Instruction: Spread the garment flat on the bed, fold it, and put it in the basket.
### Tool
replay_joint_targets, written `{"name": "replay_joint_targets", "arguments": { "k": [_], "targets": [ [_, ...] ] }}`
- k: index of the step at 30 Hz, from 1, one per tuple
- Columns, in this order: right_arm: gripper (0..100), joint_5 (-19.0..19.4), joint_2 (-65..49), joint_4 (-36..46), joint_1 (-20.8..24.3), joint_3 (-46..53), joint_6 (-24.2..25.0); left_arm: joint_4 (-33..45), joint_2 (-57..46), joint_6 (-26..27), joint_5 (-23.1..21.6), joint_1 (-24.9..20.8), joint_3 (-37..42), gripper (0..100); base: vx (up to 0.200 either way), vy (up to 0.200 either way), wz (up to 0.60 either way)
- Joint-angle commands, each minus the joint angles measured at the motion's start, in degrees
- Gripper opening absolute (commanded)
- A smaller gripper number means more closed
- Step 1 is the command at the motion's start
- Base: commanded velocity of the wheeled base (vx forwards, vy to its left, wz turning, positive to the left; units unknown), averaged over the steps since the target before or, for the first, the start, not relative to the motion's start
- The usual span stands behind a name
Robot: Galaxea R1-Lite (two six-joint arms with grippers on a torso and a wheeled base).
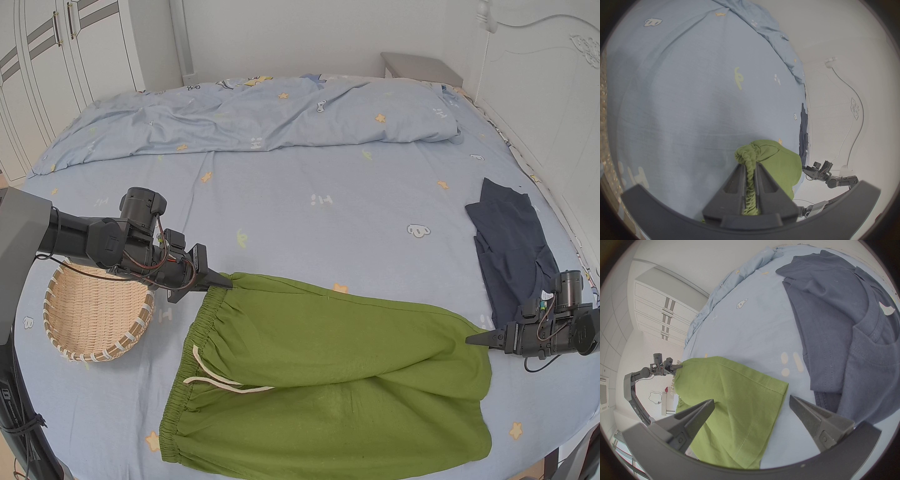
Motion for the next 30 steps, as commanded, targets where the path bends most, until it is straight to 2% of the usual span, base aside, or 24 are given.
{"name": "replay_joint_targets", "arguments": {
  "k": [1, 13, 23, 24, 30],
  "targets": [
    [100, 0.7, 2.0, -1.8, -0.3, 0.1, 0.6, 0.0, -0.1, -0.1, 0.0, 0.1, 0.0, 0, 0.000, 0.000, 0.00],
    [100, 2.8, 5.1, -13.1, -0.4, 1.2, 7.9, 0.0, 0.0, -0.1, 0.0, 0.1, 0.0, 0, 0.000, 0.000, 0.00],
    [100, 2.8, 6.4, -15.2, -1.3, 1.8, 8.4, 0.0, 0.2, -0.1, 0.0, 0.0, 0.0, 0, 0.000, 0.000, 0.00],
    [0, 2.8, 6.4, -15.2, -1.3, 1.9, 8.4, 0.0, 0.2, -0.1, 0.0, 0.0, 0.0, 0, 0.000, 0.000, 0.00],
    [0, 3.1, 6.0, -15.3, -2.6, 2.3, 8.3, 0.0, 0.3, -0.1, 0.0, 0.0, 0.0, 0, 0.000, 0.000, 0.00]
  ]
}}
